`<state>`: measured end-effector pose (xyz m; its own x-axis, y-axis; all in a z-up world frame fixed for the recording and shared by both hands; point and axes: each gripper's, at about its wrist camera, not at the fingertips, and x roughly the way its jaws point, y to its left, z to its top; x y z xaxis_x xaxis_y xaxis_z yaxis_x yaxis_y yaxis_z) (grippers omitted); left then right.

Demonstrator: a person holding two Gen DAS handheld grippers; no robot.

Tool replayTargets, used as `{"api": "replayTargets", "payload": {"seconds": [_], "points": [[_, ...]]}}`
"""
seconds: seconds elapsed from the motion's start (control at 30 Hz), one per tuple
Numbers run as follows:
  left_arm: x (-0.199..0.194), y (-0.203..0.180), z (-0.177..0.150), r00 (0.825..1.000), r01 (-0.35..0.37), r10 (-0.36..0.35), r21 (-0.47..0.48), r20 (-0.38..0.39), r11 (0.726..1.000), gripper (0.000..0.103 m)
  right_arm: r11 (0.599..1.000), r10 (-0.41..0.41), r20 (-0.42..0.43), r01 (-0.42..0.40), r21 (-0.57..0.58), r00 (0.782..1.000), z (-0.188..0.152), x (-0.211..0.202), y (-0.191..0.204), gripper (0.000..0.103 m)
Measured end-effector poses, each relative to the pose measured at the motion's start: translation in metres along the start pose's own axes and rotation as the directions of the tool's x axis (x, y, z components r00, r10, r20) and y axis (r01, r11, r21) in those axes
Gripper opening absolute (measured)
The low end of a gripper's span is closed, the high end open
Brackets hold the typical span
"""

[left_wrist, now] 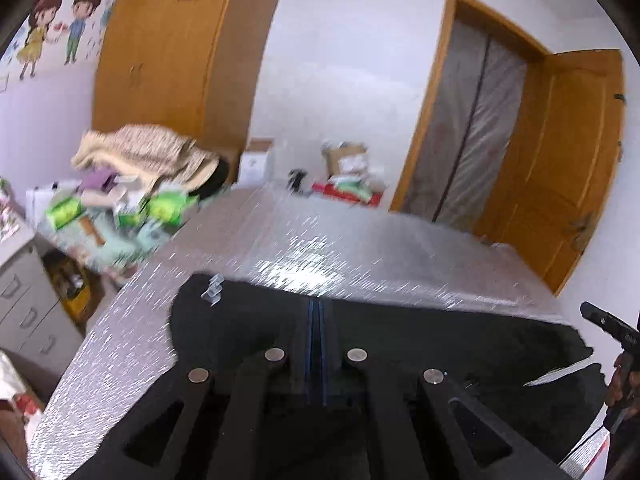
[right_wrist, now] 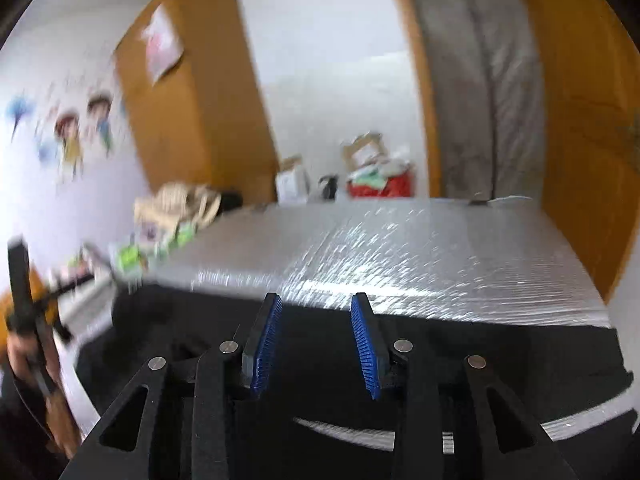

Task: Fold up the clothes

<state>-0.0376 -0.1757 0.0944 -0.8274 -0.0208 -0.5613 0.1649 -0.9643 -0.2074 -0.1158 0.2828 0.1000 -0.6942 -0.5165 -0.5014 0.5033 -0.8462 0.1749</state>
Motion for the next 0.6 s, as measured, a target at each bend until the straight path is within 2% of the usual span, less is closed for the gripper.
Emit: {"api": "replayTargets", "payload": {"seconds": [0.03, 0.13, 0.2, 0.33, 0.4, 0.6], "points": [[0.004, 0.008, -0.001, 1.0, -0.016, 0.016, -0.006, -0.02, 1.0, 0.002, 0.999, 0.029, -0.033, -0.03, -0.025, 0.999, -0.001, 0.009, 0.009, 0.038], [0.009, 0.03, -0.008, 0.997, -0.045, 0.043, -0.034, -0.06, 0.998, 0.002, 0.999, 0.012, -0.123, -0.018, -0.047, 0.992, -0.002, 0.04, 0.016, 0.038], [0.01, 0.043, -0.009, 0.995, -0.064, 0.06, -0.05, -0.075, 0.997, 0.002, 0.998, 0.03, -0.184, -0.04, -0.051, 0.983, -0.001, 0.062, 0.023, 0.036], [0.005, 0.062, 0.0, 0.994, -0.096, 0.092, -0.062, -0.062, 0.993, 0.002, 0.998, 0.021, -0.266, -0.038, -0.058, 0.964, -0.001, 0.104, 0.028, 0.034], [0.007, 0.07, 0.006, 0.994, -0.095, 0.091, -0.06, -0.065, 0.994, 0.002, 0.996, 0.04, -0.272, -0.06, -0.069, 0.961, 0.002, 0.113, 0.031, 0.034], [0.051, 0.084, 0.012, 0.98, -0.072, 0.062, -0.045, -0.187, 0.996, 0.003, 0.983, 0.08, -0.279, -0.122, -0.14, 0.957, 0.017, 0.132, 0.049, 0.034]]}}
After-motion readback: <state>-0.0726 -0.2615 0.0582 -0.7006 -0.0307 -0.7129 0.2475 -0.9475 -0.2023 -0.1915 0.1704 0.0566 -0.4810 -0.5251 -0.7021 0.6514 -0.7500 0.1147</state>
